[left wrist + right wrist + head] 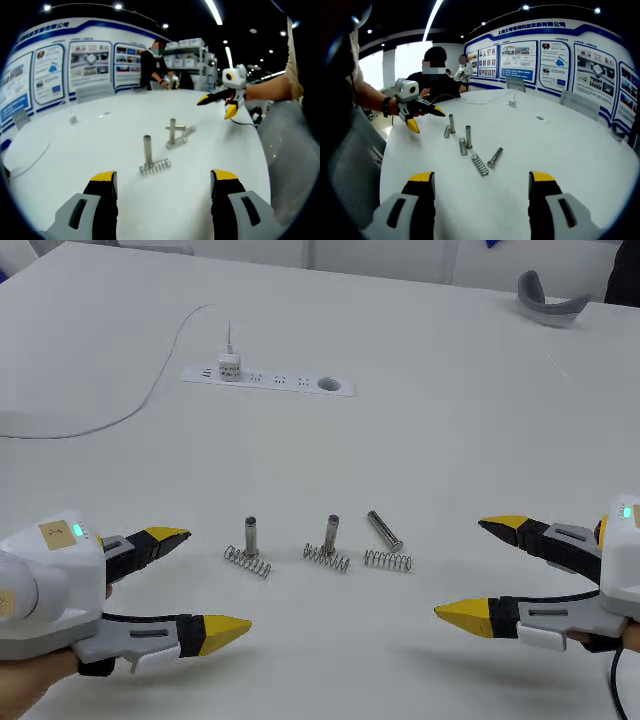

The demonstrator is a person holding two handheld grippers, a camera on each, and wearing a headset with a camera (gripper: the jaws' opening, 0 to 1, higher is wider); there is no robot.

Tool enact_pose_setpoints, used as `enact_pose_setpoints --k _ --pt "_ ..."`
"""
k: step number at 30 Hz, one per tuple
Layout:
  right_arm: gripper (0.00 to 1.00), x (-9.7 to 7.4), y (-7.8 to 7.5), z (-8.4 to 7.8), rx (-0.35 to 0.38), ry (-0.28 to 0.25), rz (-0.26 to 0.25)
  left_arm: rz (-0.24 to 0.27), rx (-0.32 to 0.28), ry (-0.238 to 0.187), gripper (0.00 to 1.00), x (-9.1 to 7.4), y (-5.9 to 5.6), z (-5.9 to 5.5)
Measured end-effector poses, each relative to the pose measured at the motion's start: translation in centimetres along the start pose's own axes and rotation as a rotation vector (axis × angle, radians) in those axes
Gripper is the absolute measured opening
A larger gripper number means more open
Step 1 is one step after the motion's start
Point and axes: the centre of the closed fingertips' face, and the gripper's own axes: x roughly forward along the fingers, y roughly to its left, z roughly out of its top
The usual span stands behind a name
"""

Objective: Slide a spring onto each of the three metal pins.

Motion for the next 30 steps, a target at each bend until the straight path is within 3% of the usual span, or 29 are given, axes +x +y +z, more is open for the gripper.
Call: enact_pose_setpoints --k 30 --pt "0.75 -0.16 -0.4 -0.03 0.018 0.01 -0.018 0.01 -0.007 -0.009 0.78 -0.13 0.21 0.22"
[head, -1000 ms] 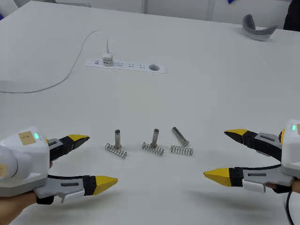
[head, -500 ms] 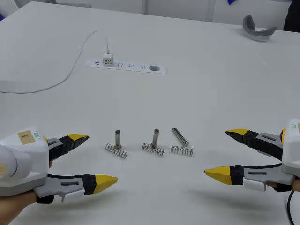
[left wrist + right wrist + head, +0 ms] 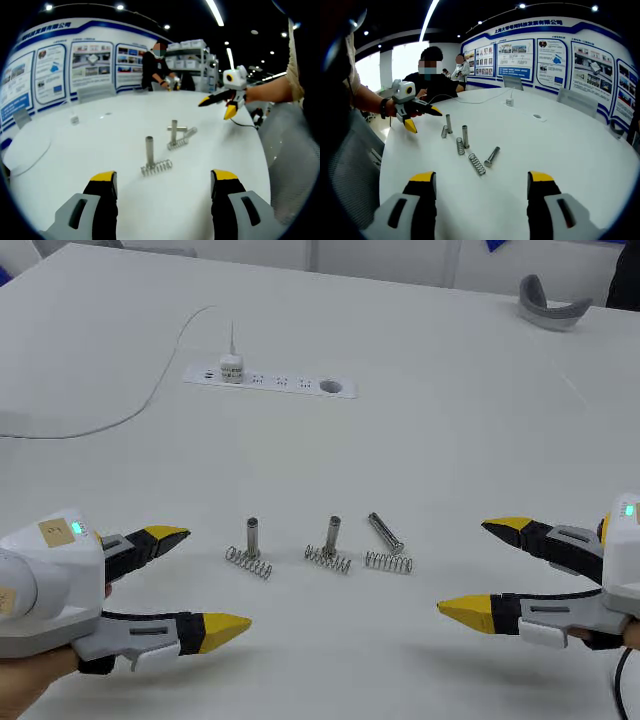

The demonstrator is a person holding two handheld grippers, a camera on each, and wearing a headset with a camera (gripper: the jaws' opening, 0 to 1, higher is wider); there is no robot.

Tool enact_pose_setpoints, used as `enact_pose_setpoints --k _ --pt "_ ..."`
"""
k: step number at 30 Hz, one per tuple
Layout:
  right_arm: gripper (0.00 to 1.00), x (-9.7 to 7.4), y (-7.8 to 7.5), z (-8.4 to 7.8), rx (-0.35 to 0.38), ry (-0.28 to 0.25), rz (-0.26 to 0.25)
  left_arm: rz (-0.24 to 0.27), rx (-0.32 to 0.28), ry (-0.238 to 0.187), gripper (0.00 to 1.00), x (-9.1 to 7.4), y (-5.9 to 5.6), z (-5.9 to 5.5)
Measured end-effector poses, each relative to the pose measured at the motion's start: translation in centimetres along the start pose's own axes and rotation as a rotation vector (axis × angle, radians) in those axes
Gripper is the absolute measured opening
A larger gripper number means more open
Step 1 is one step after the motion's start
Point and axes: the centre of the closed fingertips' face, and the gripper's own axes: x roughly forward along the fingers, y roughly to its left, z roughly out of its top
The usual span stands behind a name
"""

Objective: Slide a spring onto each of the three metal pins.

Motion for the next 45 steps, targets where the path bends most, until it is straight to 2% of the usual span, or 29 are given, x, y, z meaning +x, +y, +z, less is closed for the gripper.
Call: enact_pose_setpoints --k 16,27,35,41,45 --pt "0.75 0.0 -0.1 -0.2 0.004 0.01 0.0 -0.004 -0.003 0.0 0.77 0.1 -0.1 0.0" --pt "0.73 0.3 -0.5 0.4 0.002 0.021 -0.004 -0.004 -0.002 -0.003 0.77 0.0 -0.1 0.1" --pt "0.66 2.4 -1.2 3.2 -0.013 0.034 -0.012 -0.004 -0.002 -0.009 0.77 0.0 -0.2 0.3" --pt "0.6 4.5 -1.9 4.3 -0.01 0.069 -0.023 0.0 -0.001 -0.009 0.77 -0.2 -0.2 0.3" --pt "0.55 6.1 -2.6 4.5 0.003 0.113 -0.043 0.002 -0.001 -0.011 0.77 -0.2 -0.1 0.3"
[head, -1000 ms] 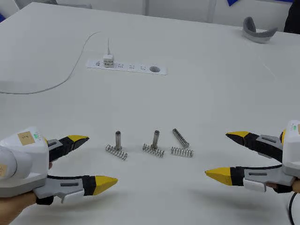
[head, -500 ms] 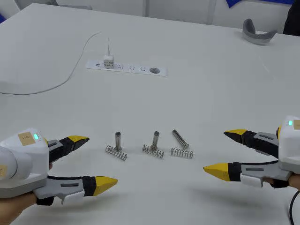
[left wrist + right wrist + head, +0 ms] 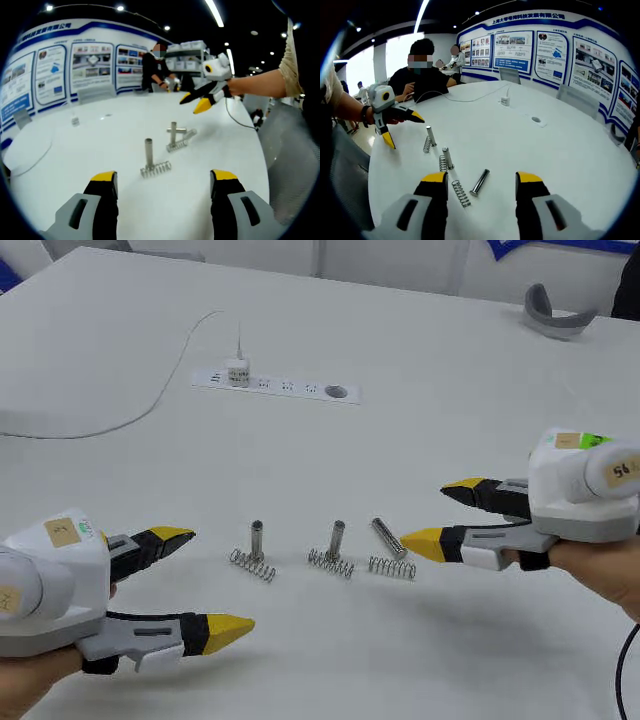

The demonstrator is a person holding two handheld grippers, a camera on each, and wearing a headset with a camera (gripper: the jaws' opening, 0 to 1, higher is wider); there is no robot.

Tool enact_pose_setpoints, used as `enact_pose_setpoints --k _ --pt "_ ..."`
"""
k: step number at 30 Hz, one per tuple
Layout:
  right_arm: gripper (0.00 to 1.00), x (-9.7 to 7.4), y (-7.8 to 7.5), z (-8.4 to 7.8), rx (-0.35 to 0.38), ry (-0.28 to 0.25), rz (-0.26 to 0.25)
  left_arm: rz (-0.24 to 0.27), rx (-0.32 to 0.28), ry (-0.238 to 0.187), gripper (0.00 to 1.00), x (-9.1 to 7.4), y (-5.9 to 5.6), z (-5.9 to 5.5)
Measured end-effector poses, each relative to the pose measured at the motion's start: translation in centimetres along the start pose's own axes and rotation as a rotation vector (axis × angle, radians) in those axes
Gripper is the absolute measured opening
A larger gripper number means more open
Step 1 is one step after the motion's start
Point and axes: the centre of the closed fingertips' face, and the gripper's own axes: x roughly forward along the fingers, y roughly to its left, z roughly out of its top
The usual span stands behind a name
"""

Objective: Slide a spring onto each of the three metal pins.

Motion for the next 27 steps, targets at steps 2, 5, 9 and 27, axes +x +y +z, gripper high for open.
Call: enact_pose_setpoints --k 2,5,9,27 --pt "0.53 0.7 -0.2 0.0 0.014 0.023 -0.01 0.002 0.001 -0.001 0.77 0.0 0.0 0.1" --pt "0.48 1.6 -0.7 -0.4 0.027 0.062 -0.029 0.002 0.0 0.0 0.77 0.0 0.0 0.0" --pt "0.4 2.7 -0.8 -0.7 0.05 0.094 -0.044 0.002 -0.001 0.002 0.76 0.0 -0.1 -0.1" --pt "0.22 5.9 -1.2 -2.9 0.13 0.232 -0.1 -0.002 -0.004 0.005 0.75 0.0 -0.1 -0.3"
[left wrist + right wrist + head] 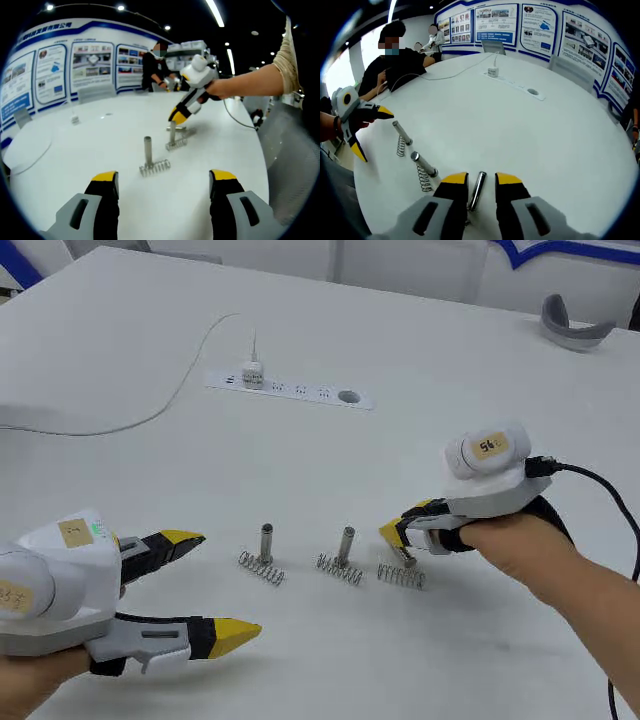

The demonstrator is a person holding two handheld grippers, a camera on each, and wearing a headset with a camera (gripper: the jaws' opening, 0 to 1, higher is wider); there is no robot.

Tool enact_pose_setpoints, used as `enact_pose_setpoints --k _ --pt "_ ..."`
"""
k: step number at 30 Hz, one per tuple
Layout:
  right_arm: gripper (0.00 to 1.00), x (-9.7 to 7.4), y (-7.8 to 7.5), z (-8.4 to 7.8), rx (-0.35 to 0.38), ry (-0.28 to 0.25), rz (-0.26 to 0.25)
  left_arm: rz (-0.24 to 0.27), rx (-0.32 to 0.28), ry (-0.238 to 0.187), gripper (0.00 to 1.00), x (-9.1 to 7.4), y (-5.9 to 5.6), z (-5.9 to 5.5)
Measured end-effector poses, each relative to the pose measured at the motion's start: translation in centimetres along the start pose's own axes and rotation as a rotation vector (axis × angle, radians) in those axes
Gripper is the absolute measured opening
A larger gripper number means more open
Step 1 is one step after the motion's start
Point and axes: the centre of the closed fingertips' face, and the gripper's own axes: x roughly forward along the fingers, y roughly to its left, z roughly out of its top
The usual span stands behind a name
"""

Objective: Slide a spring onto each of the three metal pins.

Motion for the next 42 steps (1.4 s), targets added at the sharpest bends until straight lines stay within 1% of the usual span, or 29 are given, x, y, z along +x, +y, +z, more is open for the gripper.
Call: enact_pose_setpoints --k 2,9,20,33,37,42 --pt "0.2 0.2 -0.1 -0.1 -0.003 0.015 -0.013 0.0 0.0 0.0 0.75 0.0 0.0 0.0" --pt "0.17 0.9 0.0 -0.6 0.029 0.048 -0.008 -0.002 -0.005 -0.001 0.74 0.1 0.0 -0.2" --pt "0.13 1.4 0.1 -0.8 0.054 0.073 -0.009 0.0 -0.01 0.0 0.74 0.1 0.1 -0.5" --pt "0.11 1.6 0.1 -1.0 0.052 0.106 -0.011 0.002 -0.017 0.002 0.73 0.0 0.0 -0.5" --pt "0.1 1.7 0.0 -1.0 0.053 0.117 -0.016 0.004 -0.019 -0.003 0.73 -0.1 0.1 -0.4" --pt "0.1 1.7 0.0 -1.0 0.049 0.132 -0.028 0.006 -0.018 0.0 0.73 -0.2 0.2 -0.6"
